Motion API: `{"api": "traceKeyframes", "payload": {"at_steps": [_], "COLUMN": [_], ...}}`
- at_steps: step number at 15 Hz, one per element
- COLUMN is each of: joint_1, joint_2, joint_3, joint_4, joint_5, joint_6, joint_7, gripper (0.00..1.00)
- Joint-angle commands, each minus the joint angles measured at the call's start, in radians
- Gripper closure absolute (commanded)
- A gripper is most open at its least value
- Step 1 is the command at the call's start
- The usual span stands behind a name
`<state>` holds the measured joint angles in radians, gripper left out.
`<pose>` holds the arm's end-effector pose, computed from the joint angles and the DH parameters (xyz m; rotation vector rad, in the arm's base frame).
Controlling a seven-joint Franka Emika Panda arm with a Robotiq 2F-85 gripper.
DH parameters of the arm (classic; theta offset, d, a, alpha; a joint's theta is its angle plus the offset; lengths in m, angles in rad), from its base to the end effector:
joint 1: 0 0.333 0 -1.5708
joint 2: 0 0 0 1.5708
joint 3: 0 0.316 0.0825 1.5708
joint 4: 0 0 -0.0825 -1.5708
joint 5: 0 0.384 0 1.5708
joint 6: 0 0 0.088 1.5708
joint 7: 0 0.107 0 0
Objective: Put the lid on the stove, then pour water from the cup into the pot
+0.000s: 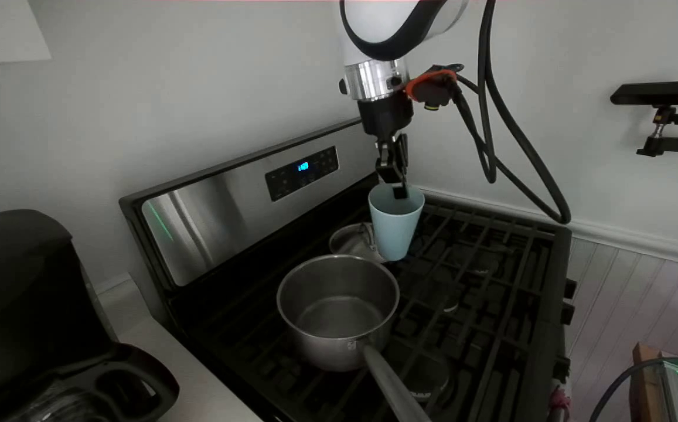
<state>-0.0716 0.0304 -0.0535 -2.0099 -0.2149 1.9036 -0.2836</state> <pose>0.5390 -0.0832 0.4297 2.9410 0.3588 -0.2588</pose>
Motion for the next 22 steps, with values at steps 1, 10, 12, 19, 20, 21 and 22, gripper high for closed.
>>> {"api": "traceKeyframes", "payload": {"at_steps": [1, 10, 12, 19, 20, 21, 22], "joint_1": [0.02, 0.055, 0.073, 0.135, 0.143, 0.15, 0.156], "joint_2": [-0.007, -0.015, -0.011, 0.003, 0.005, 0.007, 0.009], "joint_3": [0.011, 0.033, 0.049, 0.103, 0.11, 0.116, 0.122], "joint_4": [0.0, -0.008, -0.003, -0.002, -0.003, -0.004, -0.007], "joint_5": [-0.036, -0.238, -0.325, -0.475, -0.498, -0.523, -0.547], "joint_6": [0.018, 0.033, 0.018, 0.006, 0.004, 0.001, -0.001], "joint_7": [0.043, 0.229, 0.314, 0.548, 0.578, 0.608, 0.636], "gripper": [0.99, 0.99, 0.99, 0.99, 0.99, 0.99, 0.99]}}
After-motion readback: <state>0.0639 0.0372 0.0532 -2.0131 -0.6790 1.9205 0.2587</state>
